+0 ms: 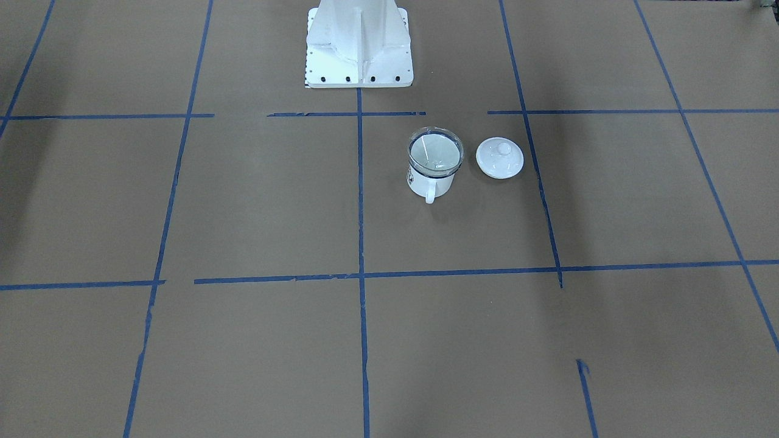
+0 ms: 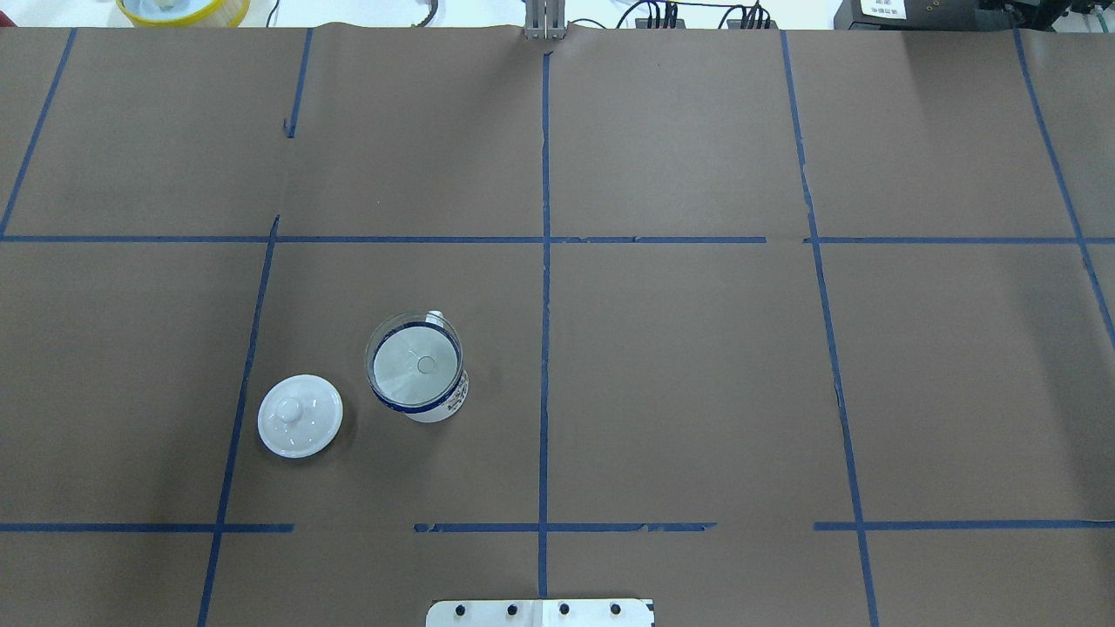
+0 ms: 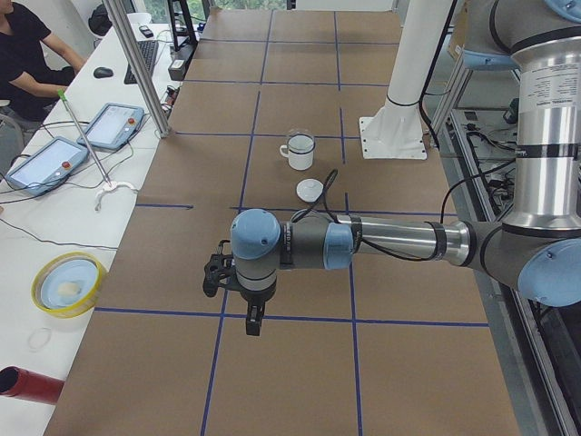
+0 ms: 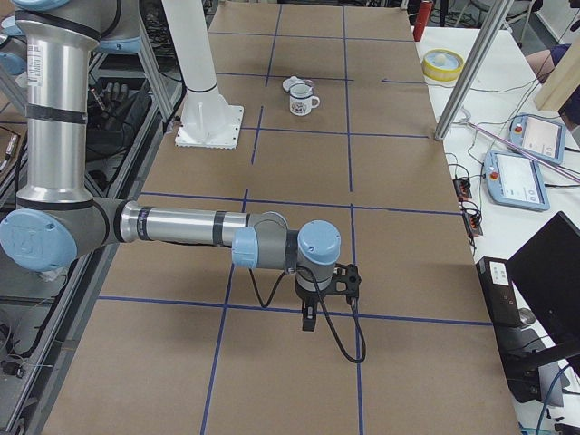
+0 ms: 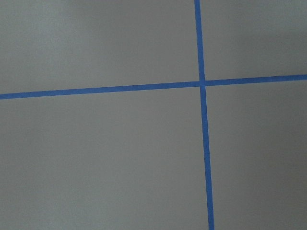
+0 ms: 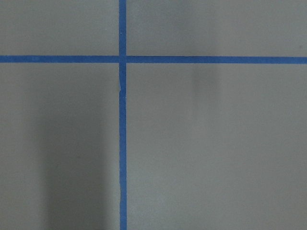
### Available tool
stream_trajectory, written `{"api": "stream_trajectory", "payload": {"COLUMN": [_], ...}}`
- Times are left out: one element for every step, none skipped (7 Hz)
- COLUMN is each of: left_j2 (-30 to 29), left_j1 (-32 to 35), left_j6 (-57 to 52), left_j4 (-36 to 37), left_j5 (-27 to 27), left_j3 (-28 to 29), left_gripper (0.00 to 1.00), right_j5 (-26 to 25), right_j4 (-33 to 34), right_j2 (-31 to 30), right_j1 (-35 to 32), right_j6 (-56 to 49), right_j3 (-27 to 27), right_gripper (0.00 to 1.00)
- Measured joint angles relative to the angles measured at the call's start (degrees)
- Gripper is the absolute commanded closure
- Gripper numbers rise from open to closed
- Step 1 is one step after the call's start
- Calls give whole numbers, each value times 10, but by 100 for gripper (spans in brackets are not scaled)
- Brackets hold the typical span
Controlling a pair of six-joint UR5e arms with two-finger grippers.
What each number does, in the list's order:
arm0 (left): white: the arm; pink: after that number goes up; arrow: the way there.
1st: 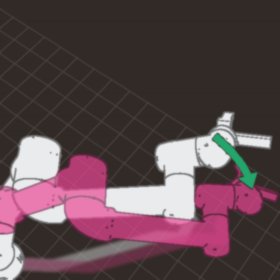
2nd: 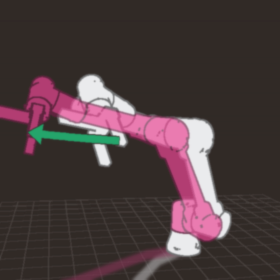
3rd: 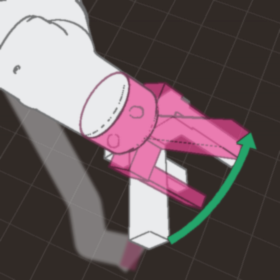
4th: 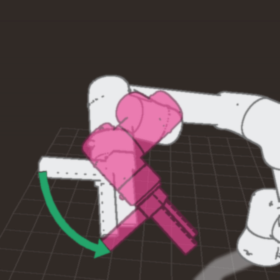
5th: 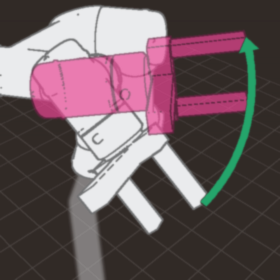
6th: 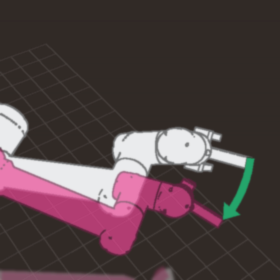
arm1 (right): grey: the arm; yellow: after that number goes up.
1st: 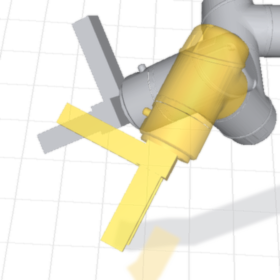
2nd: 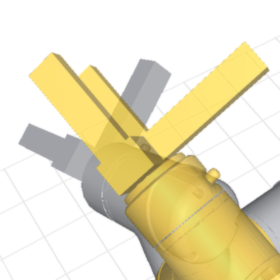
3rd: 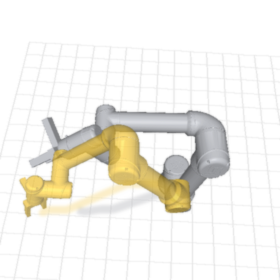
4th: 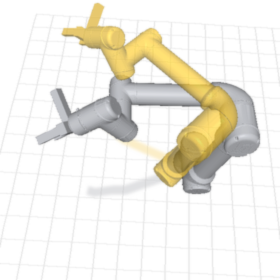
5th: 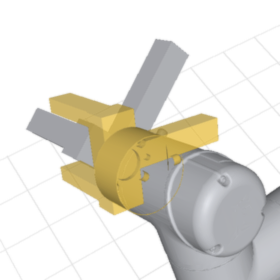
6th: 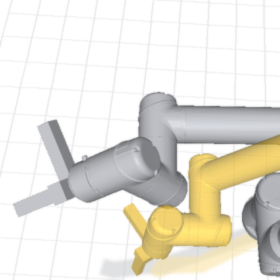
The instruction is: Remove funnel from cup
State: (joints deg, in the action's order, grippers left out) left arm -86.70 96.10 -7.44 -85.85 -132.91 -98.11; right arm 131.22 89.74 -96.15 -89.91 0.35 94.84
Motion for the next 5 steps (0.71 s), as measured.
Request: {"api": "stream_trajectory", "payload": {"left_j2": [-3,-7,-12,-15,-14], "left_j1": [0,0,-1,-1,-1], "left_j6": [0,0,6,14,20], "left_j4": [-1,-3,-3,-6,-14], "left_j5": [1,2,3,4,5], "left_j3": [4,6,10,17,21], "left_gripper": [0,0,0,0,0], "right_j5": [0,0,0,0,0], "right_j4": [0,0,0,0,0], "right_j2": [0,0,0,0,0], "right_j1": [0,0,0,0,0], "right_j6": [0,0,0,0,0], "right_j3": [0,0,0,0,0], "right_gripper": [0,0,0,0,0]}}
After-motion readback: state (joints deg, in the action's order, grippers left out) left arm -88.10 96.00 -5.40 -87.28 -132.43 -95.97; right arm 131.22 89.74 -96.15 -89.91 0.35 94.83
